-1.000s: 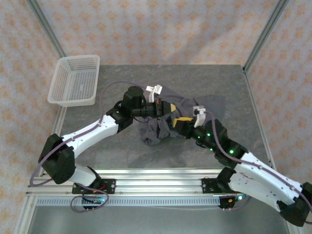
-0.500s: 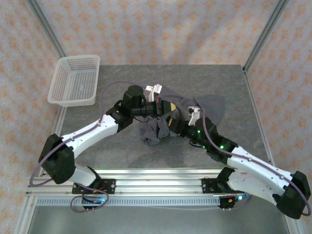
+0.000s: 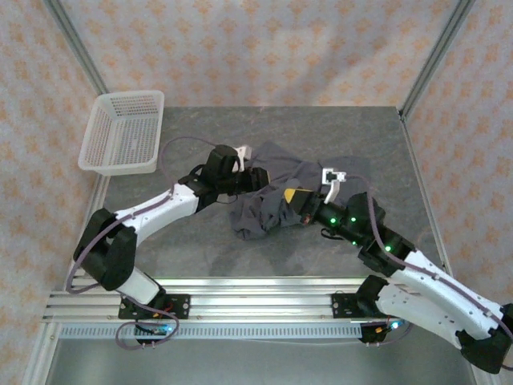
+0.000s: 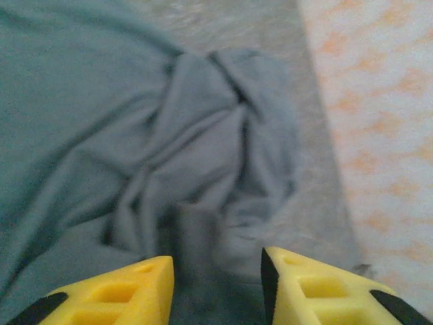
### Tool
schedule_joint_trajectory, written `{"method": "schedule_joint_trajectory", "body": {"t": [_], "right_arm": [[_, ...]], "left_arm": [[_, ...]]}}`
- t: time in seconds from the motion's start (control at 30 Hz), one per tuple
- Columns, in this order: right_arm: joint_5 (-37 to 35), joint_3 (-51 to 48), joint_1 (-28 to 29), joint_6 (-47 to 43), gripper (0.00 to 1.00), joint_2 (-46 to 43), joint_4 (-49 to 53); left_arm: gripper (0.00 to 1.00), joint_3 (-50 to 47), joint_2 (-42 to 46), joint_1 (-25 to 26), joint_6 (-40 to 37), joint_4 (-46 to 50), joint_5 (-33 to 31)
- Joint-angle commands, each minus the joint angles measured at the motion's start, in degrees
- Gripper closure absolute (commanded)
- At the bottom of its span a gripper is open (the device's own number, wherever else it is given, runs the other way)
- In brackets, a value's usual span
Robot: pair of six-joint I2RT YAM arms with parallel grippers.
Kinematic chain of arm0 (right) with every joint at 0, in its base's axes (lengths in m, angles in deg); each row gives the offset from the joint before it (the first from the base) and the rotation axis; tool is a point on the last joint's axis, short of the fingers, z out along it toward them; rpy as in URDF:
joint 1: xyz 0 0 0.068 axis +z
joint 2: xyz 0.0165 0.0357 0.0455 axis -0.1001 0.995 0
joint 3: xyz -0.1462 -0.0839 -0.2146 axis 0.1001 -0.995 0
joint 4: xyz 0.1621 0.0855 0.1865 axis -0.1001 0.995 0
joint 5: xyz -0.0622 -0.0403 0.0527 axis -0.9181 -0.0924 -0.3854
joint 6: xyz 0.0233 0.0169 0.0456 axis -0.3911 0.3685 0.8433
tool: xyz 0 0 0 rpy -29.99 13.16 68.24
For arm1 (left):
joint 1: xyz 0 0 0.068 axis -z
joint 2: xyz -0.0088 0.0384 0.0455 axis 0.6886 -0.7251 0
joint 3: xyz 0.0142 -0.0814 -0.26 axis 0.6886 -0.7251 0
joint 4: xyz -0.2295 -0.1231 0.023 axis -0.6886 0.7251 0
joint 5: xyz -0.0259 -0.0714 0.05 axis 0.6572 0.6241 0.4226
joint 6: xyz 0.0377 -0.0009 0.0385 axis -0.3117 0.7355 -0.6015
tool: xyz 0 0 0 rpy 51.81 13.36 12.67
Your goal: Fold the inside-out t-shirt
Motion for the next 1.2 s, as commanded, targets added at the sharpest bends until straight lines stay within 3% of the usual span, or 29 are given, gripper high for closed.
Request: {"method": "schedule_joint_trajectory", "body": {"t": [0.0, 0.2, 0.33, 0.43, 0.57, 0.77, 0.83, 0.87, 0.9, 0.93, 0.97, 1.07, 1.17], "right_arm": [[0.1, 1.0, -1.3, 1.4, 1.0, 0.2, -1.8], [-5.3, 1.6, -5.2, 6.2, 1.0, 2.6, 1.0], [-4.3, 3.7, -6.5, 6.7, 1.0, 5.5, 2.8], [-3.3, 4.8, -6.6, 6.9, 1.0, 7.0, 3.0], [-1.8, 5.4, -6.6, 7.4, 1.0, 7.8, 2.7], [2.0, 6.1, -6.6, 8.0, 1.0, 8.4, 2.0], [1.5, 6.3, -6.7, 9.0, 1.0, 8.5, 3.7], [0.4, 6.0, -7.2, 10.5, 1.0, 8.3, 4.1], [0.0, 5.1, -8.7, 12.9, 1.0, 8.3, 3.8], [1.7, 4.2, -11.8, 16.5, 1.0, 8.7, 3.0], [4.8, 3.3, -15.3, 19.7, 1.0, 9.2, 1.6], [15.0, 1.1, -24.9, 25.9, 0.98, 11.6, -2.7], [18.2, 3.8, -29.1, 18.9, 0.73, 12.0, 6.4]], "left_arm": [[0.51, -1.6, 3.9, 0.2, -2.1, -3.0, -3.0], [0.49, -6.3, 22.0, 0.9, -11.8, 3.7, -13.2], [0.58, -8.5, 27.8, 10.6, -21.1, 2.6, -15.3], [0.59, -8.8, 26.2, 16.0, -24.7, 0.5, -15.0], [0.59, -6.1, 20.3, 18.3, -24.7, -0.5, -18.6], [0.39, 0.7, 10.6, 18.4, -23.3, -0.8, -22.5], [0.39, 1.0, 10.2, 17.4, -20.7, -4.4, -18.7], [0.45, 1.0, 9.8, 16.1, -18.9, -6.9, -14.5], [0.6, 0.6, 9.1, 14.2, -15.8, -10.5, -8.6], [0.84, -0.1, 8.2, 12.1, -12.0, -15.4, -1.6], [1.0, -0.7, 7.2, 10.5, -8.3, -19.9, 3.6], [1.0, -1.6, 4.8, 7.9, 1.2, -29.5, 14.7], [1.0, -1.4, 5.1, 7.8, 2.9, -28.3, 16.8]]}}
